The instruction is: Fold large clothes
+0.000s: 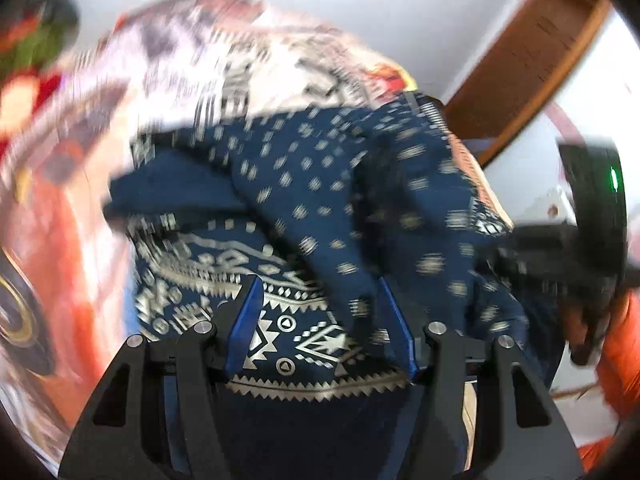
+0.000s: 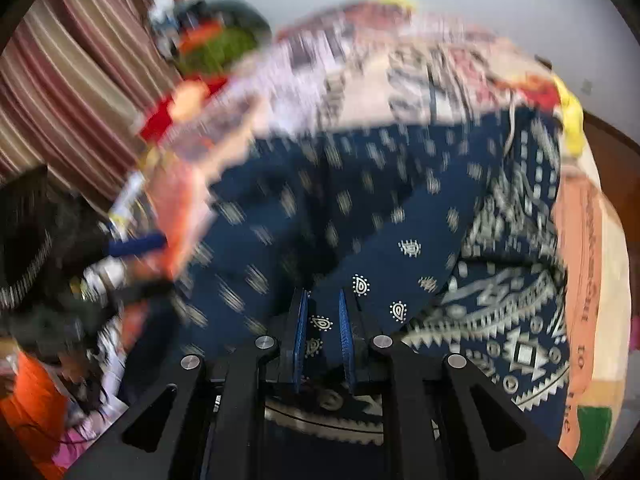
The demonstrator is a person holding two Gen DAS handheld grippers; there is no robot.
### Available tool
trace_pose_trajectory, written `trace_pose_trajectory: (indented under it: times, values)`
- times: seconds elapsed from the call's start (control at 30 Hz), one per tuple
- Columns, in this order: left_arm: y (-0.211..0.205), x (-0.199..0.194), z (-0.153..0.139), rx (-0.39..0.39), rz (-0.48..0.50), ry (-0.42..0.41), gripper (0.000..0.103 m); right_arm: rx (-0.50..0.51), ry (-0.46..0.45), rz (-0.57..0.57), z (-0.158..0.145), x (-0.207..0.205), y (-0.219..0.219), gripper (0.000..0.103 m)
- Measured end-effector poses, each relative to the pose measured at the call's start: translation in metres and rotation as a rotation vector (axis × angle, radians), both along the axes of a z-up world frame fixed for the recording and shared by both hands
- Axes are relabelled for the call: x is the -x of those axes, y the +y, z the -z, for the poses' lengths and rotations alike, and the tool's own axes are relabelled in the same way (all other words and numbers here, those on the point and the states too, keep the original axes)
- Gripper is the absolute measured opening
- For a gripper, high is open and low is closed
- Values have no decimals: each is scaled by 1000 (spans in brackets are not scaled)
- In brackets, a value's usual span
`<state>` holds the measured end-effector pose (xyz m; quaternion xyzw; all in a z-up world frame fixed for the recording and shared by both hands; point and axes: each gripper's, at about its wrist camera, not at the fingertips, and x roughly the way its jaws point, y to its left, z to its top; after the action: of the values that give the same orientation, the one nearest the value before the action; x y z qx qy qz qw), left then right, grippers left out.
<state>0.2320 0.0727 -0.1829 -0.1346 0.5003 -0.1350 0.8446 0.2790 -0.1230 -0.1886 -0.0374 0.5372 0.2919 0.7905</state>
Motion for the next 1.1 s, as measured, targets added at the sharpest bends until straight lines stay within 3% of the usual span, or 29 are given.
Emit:
trace_pose_trajectory:
  times: [0.1, 0.2, 0.23, 0.3, 0.33, 0.4, 0.47, 0.53, 0.63, 0.67, 0.8, 1.03, 1.1]
  values:
    - [5, -9, 23, 94, -28, 71, 58, 85, 45, -11, 23, 0, -7, 12]
    - [4, -17, 33, 121, -64, 83, 55, 64, 26, -26, 24, 3, -20, 12]
    - [2, -18, 33, 110, -69, 72, 50, 68, 26, -29, 24, 4, -23, 12]
    - [-1, -24, 33, 92, -62, 59, 16, 67, 26, -17, 22, 5, -29, 12]
    - [-3, -24, 31, 82, -53, 48, 10, 59, 23, -13, 21, 7, -32, 12]
    - [-5, -23, 28, 10, -65, 5, 7, 45, 3, -10, 19, 11, -38, 12]
    - [-8, -18, 22, -109, -77, -46, 7, 50, -27, -7, 16, 16, -44, 12]
    - [-5, -15, 23, -171, -86, -57, 7, 64, -62, -7, 10, 24, -51, 12]
    - [0, -12, 33, -199, -80, -26, 7, 100, -97, 20, 4, 33, -65, 12]
    - [1, -10, 36, -215, -87, -20, 13, 104, -98, 28, 4, 35, -69, 12]
    - [8, 2, 29, -226, -117, -45, 31, 52, -85, 95, 3, 45, -98, 12]
    - [39, 30, 13, -202, -163, -46, 35, -112, -13, 268, -10, 63, -138, 12]
    - [52, 42, 9, -188, -196, -53, 40, -136, -12, 297, -15, 69, -144, 12]
